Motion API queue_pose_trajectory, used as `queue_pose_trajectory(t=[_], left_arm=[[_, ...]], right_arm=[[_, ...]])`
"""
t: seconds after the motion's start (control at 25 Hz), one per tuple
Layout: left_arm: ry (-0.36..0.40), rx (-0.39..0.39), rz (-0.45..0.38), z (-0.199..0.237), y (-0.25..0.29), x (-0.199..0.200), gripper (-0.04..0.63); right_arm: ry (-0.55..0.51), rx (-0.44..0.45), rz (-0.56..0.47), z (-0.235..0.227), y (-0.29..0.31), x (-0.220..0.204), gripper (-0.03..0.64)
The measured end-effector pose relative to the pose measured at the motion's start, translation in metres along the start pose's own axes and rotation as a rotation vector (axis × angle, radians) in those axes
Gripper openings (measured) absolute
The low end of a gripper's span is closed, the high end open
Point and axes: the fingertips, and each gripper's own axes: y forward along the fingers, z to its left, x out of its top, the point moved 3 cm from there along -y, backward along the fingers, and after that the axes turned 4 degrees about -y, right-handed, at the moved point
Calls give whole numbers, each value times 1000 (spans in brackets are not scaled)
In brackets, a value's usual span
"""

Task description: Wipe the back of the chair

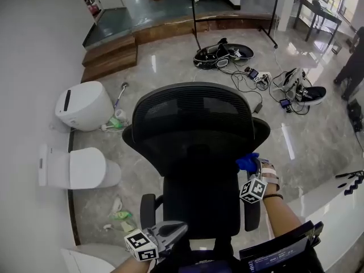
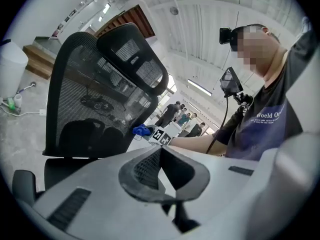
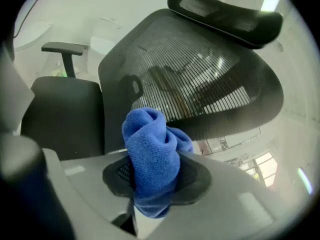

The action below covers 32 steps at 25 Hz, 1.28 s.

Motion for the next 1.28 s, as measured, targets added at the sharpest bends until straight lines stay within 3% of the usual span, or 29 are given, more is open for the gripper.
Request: queue_pose_trajectory(t=[0.12,0.24,0.36,0.6,0.76,0.88,1.0,1.12,1.28], left_arm=[[-5,6,-15,8,-8,-4,3],[-28,38,-45,5,-23,-4,3],[-44,83,-76,6,-59,-5,3],[-86,234,-166,56,-191,-31,3],[-112,296,-206,78,-243,-41,3],[-131,306,-223,82,-259,-47,3],[-132,295,-224,79,-256,-49,3],[-121,273,-209,73,-238,-45,3],[-88,212,-154,53,-190,-37,3]], right_arm=[[39,-2,23,3,1,-1,123],[-22,51,-65,29,-8,45,123],[-114,133,-198,75,-13,130,123],[-241,221,-401,175,4,332,123],[-288,235,-442,202,14,402,123],[-286,231,-404,202,27,409,123],[-311,213,-375,189,32,389,123],[-307,191,-330,170,33,347,123],[-251,162,-234,134,32,259,123]])
